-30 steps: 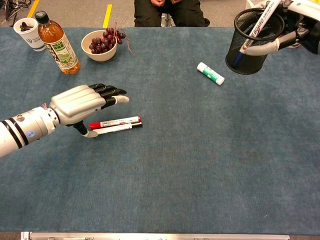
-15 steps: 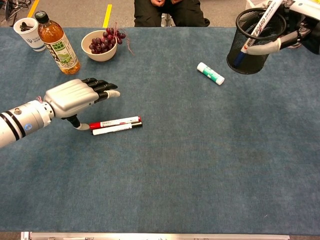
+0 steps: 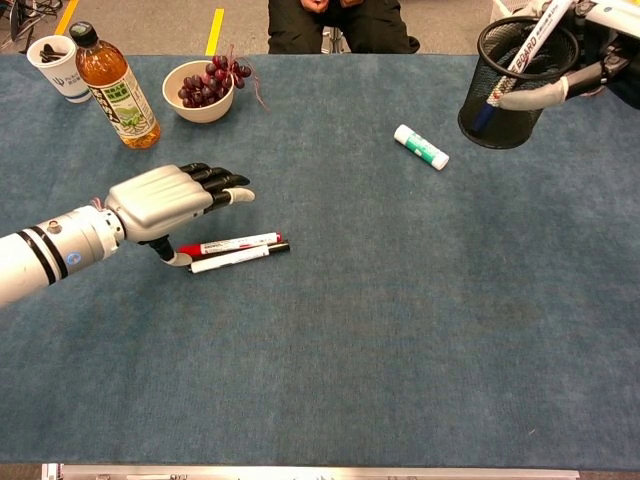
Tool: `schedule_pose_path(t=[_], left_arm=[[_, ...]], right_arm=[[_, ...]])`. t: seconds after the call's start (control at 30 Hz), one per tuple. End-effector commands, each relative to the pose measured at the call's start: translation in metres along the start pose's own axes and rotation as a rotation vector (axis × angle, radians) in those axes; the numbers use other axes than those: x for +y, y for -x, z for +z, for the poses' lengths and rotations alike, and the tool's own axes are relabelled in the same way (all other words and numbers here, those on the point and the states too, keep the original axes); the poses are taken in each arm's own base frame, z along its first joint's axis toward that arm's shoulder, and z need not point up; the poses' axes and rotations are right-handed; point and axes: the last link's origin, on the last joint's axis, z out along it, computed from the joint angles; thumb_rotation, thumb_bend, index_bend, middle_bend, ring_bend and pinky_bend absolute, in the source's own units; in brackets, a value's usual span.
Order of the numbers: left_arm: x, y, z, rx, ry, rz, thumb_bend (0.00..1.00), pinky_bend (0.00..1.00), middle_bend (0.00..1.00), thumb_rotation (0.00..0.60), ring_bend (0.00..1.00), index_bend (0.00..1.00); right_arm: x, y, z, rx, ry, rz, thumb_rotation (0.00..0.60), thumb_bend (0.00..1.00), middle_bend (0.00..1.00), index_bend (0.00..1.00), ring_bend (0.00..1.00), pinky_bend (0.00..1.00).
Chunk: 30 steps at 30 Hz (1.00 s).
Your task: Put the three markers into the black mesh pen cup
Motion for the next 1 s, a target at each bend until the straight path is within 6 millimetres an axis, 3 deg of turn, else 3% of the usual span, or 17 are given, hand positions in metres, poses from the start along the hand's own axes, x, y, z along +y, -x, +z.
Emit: schedule_pose_path(t=[0.03,0.3,0.47,0.7,1.0], left_arm=[[0.004,-0.001,0.002,0.002,0.007,-0.009,0.15,0.11,0.00,0.600,0.01,0.06],[0.017,-0.009,0.003,0.019,0.045,-0.034,0.15,0.11,0.00,0.600,0.01,0.07],[0.013,-0.015,0.002,0.044,0.027,-0.028,0.15,0.11,0.00,0.600,0.01,0.09],[0.005,-0.007,-0.001,0.012,-0.006,-0.034,0.15,0.11,0.00,0.600,0.01,0.19],[0.005,-0.003,0.003,0.002,-0.015,-0.034,0.15,0.11,0.01,0.600,0.01,0.20]], right_arm=[[0.001,-0.001,-0.001,0.004,0.001,0.000,0.600,0.31,0.43,0.47,0.34,0.43],[0.003,-0.006,-0.005,0.018,0.004,0.006,0.600,0.31,0.43,0.47,0.34,0.43],[0.004,-0.005,-0.005,0.013,0.004,0.010,0.600,0.31,0.43,0.47,0.34,0.43],[0.004,-0.004,-0.004,0.012,0.000,0.012,0.600,0.31,0.43,0.47,0.34,0.43],[0.005,-0.004,-0.005,0.016,0.002,0.017,0.600,0.31,0.43,0.47,0.34,0.43]])
